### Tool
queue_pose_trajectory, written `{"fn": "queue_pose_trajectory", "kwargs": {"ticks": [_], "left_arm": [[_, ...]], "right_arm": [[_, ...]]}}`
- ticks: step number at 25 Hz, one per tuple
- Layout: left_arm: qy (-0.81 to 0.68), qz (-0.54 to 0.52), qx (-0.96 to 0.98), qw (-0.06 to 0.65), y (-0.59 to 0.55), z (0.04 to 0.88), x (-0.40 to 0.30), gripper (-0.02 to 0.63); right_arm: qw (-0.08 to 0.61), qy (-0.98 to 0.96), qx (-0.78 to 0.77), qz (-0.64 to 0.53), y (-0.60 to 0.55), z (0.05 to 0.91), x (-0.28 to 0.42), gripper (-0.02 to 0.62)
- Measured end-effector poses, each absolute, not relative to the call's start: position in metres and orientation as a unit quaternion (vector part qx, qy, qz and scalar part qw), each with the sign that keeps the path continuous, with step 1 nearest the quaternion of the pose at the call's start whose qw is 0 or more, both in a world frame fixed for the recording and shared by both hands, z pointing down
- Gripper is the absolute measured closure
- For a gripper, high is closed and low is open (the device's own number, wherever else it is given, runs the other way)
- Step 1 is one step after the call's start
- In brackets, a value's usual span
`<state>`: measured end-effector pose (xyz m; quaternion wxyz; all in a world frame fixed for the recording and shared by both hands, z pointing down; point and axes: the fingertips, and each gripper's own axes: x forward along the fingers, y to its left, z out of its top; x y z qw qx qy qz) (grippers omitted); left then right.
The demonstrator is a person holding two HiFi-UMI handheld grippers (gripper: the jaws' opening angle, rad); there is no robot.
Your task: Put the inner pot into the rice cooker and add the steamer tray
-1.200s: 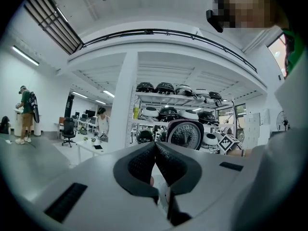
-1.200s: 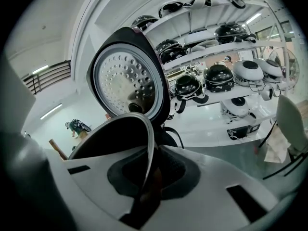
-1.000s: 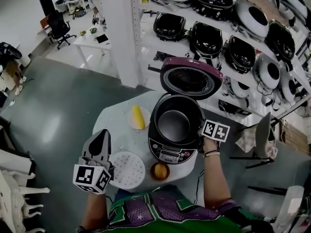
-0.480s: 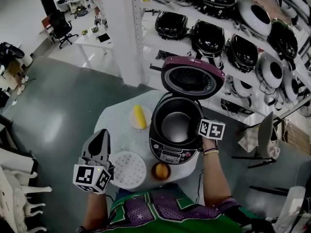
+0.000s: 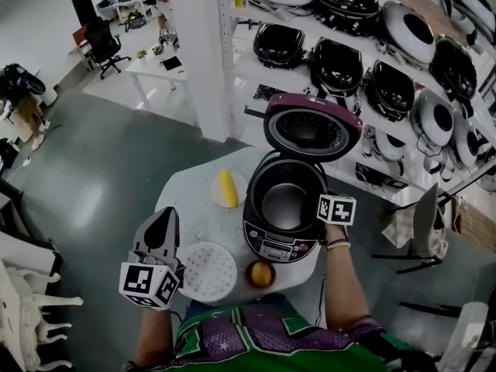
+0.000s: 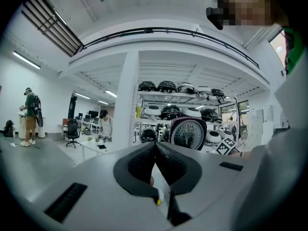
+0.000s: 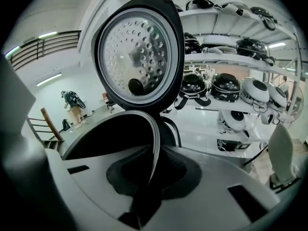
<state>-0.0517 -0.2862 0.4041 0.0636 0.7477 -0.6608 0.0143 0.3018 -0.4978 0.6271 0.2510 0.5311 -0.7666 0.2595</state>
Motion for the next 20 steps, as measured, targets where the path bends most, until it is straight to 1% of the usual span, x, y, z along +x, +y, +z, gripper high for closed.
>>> {"fn": "queue_pose_trajectory", "kwargs": {"ticks": [2,6,20], "left_arm": [[-0.661,0.014,0.748,0.062,-0.283,0.402,-0.053,0.584],[-0.659,0.014,0.749,0.062,-0.278,0.400,-0.053,0.584],[-0.631,0.049,0.773,0.053,-0.264,0.400,-0.037,0.584]], "right_arm": [[0.248,-0.762,0.533,0.272,-0.494,0.628,0.306,0.536],[0.223,-0.761,0.536,0.290,-0.487,0.625,0.315,0.541],[0.167,-0.762,0.565,0.270,-0.446,0.600,0.340,0.559]]}}
